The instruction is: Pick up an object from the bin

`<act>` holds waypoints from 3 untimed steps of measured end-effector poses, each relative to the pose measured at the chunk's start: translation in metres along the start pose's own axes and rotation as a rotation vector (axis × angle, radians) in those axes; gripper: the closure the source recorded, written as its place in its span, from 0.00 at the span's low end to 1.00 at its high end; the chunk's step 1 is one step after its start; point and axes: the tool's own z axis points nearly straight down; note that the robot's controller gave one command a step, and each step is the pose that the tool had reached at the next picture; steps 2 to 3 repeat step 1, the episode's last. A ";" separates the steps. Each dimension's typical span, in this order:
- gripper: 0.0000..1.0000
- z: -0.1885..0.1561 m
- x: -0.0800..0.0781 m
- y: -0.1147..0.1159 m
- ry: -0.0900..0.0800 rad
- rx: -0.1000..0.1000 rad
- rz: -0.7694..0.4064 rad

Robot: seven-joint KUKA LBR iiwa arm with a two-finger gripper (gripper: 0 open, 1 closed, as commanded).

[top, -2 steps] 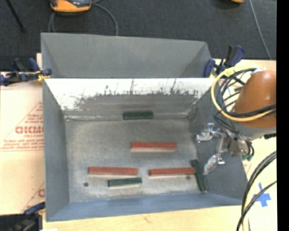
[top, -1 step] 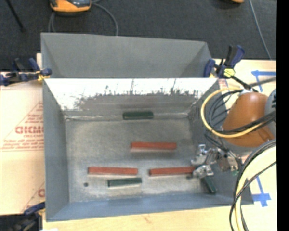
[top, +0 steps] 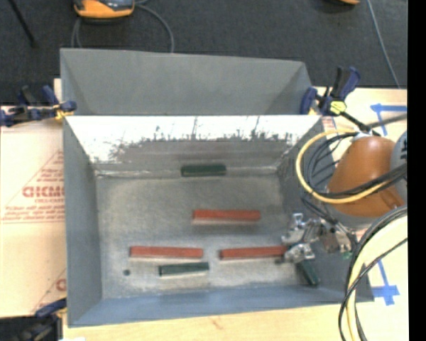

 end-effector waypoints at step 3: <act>1.00 -0.144 -0.006 0.018 -0.002 0.000 -0.023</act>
Offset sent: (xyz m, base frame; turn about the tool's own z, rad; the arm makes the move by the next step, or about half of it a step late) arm 0.0000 0.0000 0.0000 0.0000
